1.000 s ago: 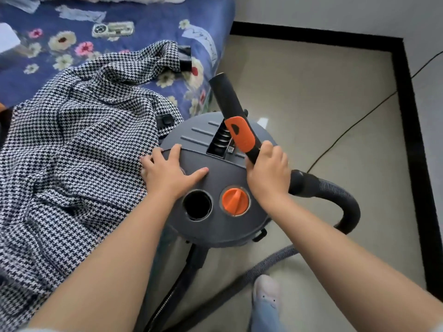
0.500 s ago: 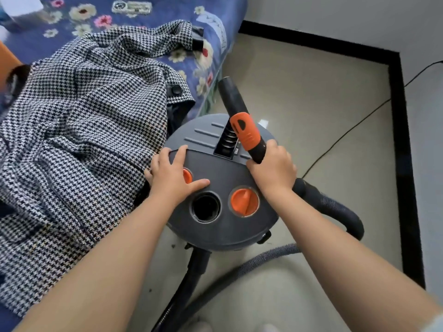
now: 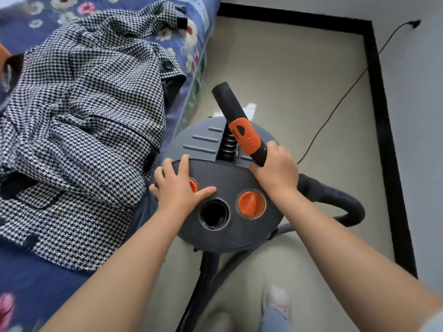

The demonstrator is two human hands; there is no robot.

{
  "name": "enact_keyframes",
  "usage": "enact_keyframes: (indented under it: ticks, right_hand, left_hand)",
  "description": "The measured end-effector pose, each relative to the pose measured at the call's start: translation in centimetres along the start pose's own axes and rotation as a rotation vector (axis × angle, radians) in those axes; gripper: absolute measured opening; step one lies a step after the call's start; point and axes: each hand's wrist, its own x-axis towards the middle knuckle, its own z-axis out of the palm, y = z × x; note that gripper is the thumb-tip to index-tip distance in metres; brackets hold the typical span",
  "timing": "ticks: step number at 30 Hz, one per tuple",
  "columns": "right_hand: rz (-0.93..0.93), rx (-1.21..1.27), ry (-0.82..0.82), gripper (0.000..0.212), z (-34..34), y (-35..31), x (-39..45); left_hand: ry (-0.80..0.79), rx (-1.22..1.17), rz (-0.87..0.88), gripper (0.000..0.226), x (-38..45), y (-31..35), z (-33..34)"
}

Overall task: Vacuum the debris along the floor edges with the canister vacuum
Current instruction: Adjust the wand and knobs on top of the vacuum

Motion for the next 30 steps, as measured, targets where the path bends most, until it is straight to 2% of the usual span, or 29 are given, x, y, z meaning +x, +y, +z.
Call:
enact_keyframes:
  ticks: [13,20,25,27,30]
  right_hand:
    - [0.000,0.028,0.031,0.036,0.5,1.8,-6.7]
    - [0.047,0.047,0.020,0.038,0.4,2.2,-9.6]
    - [0.009,0.046,-0.019,0.039,0.2,2.6,-11.0]
    - [-0.018,0.038,-0.038,0.038,-0.1,2.8,-11.5]
    - [-0.058,0.006,-0.060,0.035,-1.1,3.1,-12.4]
  left_hand:
    - [-0.019,0.030,0.025,0.096,-5.4,-1.9,1.3]
    - [-0.044,0.075,0.025,0.095,-8.2,-2.6,1.7]
    - [-0.084,0.086,0.034,0.096,-9.6,-3.4,2.0]
    - [-0.053,0.071,0.061,0.089,-10.2,-4.0,1.8]
    - [0.097,0.105,0.128,0.064,-11.4,-4.7,1.1]
